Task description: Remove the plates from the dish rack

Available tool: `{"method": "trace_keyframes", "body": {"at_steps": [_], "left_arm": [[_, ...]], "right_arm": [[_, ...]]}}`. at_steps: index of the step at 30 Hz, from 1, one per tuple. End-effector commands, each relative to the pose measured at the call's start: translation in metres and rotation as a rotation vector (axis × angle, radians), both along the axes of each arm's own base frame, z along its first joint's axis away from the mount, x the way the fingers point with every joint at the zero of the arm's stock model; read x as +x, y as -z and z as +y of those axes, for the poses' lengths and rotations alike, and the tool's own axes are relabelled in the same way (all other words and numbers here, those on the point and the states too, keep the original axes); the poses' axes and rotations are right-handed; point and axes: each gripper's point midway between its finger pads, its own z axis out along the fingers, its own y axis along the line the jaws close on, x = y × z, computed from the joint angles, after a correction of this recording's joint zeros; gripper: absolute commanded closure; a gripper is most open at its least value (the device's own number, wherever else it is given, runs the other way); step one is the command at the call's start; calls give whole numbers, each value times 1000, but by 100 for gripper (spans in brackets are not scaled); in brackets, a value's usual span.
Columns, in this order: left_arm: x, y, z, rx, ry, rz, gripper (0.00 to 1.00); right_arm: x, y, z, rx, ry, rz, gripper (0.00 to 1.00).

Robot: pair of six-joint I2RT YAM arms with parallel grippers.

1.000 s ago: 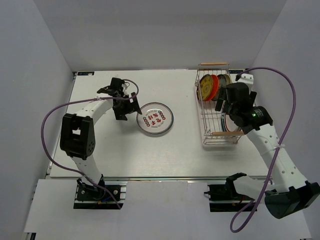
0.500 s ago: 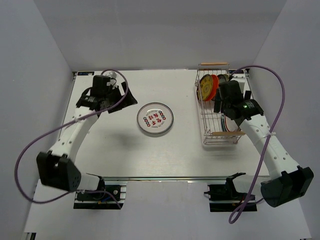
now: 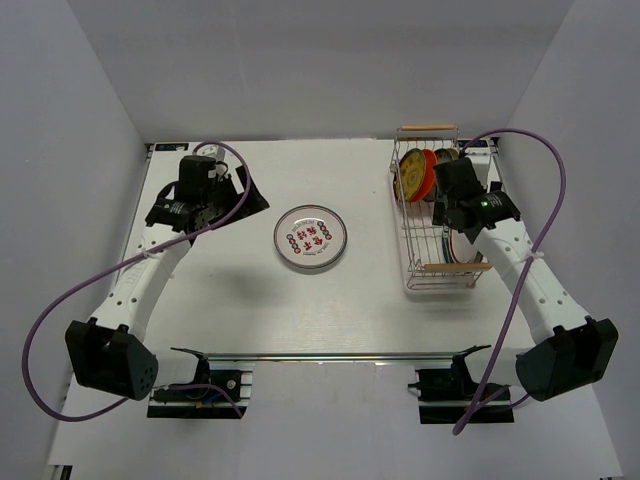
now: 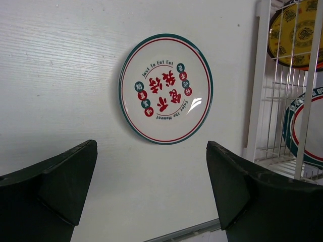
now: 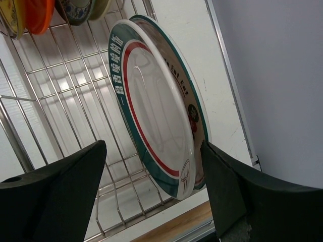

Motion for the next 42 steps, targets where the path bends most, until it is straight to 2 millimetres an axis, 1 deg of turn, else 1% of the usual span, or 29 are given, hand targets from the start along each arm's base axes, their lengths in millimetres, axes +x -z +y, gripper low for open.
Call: {"method": "trace_keyframes", "body": {"at_steps": [1, 4, 8, 9, 11, 17, 20, 23, 25, 26, 29, 30, 32, 33, 35, 37, 38, 39, 41, 42], "left_arm": [[1, -4, -2, -5, 7, -16, 2], [1, -2, -2, -3, 6, -12, 2], [1, -3, 0, 1, 0, -14, 2], [1, -4, 0, 1, -1, -19, 2], [0, -5, 0, 2, -2, -19, 2], [1, -4, 2, 7, -8, -20, 2], [1, -4, 2, 6, -9, -20, 2], [1, -4, 1, 5, -8, -17, 2], [0, -5, 2, 6, -9, -18, 2], [0, -6, 2, 6, -9, -20, 2], [-1, -7, 2, 6, -10, -23, 2], [-1, -7, 3, 8, -13, -23, 2], [-2, -9, 3, 6, -13, -28, 2], [-2, -10, 4, 7, -15, -33, 2], [-2, -13, 4, 5, -15, -42, 2], [-3, -14, 2, 1, -5, -48, 2], [-3, -13, 2, 2, 1, -46, 2], [-4, -13, 2, 1, 1, -43, 2], [-4, -11, 1, -1, 7, -39, 2], [-4, -12, 0, -3, 8, -43, 2]], "right_arm": [[2, -13, -5, 2, 21, -45, 20], [3, -7, -4, 8, 3, -28, 24], [4, 0, -6, 3, 14, -4, 26], [4, 2, -8, 3, 18, 3, 28], [3, 5, -8, 6, 20, 11, 30], [0, 10, -16, 2, 49, 20, 37], [0, 11, -22, -2, 67, 20, 39], [1, 12, -24, -4, 73, 23, 43], [1, 13, -25, -10, 73, 31, 48], [1, 14, -25, -10, 75, 33, 52], [1, 14, -27, -9, 82, 33, 56], [1, 14, -28, -9, 84, 31, 61], [1, 13, -30, -11, 89, 32, 66], [2, 11, -31, -15, 94, 25, 70], [3, 5, -32, -21, 95, 9, 73], [6, 0, -31, -19, 88, -15, 78], [7, -5, -33, -27, 72, -26, 87], [10, -8, -30, -21, 54, -43, 90], [11, -17, -31, -25, 39, -69, 95], [12, -22, -31, -35, 33, -81, 96]]}}
